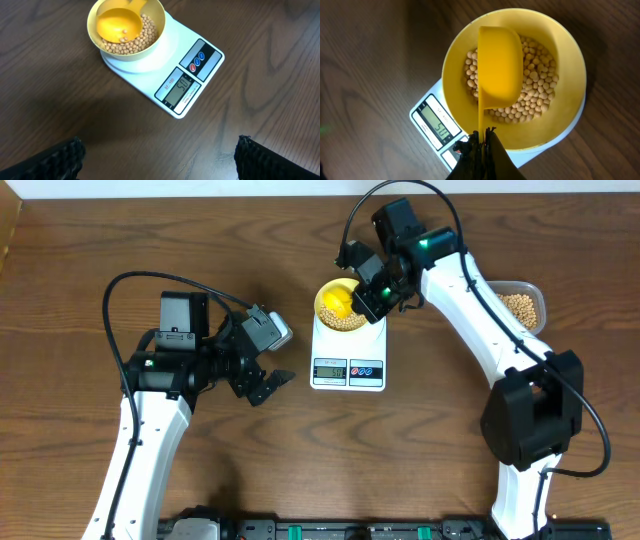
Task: Scoop item into bowl and weigh 50g on scale
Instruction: 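Tilt the scoop to trickle soybeans into the yellow bowl, then move the scoop with the right gripper back over the soybean tub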
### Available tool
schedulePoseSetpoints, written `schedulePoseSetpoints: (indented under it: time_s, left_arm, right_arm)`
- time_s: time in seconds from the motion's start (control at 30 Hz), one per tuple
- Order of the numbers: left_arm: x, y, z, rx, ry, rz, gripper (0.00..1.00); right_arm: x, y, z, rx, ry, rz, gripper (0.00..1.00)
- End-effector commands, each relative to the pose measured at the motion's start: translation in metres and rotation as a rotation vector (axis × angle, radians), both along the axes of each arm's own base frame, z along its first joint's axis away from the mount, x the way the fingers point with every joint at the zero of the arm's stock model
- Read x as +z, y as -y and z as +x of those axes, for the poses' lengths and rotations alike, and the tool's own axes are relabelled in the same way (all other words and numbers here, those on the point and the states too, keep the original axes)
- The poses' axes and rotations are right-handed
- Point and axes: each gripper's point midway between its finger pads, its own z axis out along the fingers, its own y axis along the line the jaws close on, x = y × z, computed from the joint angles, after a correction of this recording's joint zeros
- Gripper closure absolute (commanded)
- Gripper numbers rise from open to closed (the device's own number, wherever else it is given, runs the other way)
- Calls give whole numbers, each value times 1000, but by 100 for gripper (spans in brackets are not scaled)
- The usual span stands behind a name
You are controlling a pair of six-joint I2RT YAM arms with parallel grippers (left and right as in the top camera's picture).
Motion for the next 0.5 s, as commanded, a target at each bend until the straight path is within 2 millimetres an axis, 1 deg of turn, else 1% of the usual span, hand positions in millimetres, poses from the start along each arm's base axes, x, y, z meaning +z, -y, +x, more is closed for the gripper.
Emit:
schedulePoseSetpoints:
  time_s: [0.0,0.23,0.33,0.47]
  left_arm:
    - [-2,-2,1,-4,4,11,2]
    - [-2,-2,1,-4,4,11,2]
    - [-2,-2,1,-4,4,11,2]
    - [-2,-2,1,-4,4,11,2]
  right_arm:
    - [-5,3,0,-24,-42,27,99]
    - [-2,5,2,-28,-46,50,99]
    - [8,0,3,-19,-39,84,99]
    - [18,-1,6,-18,-17,93,99]
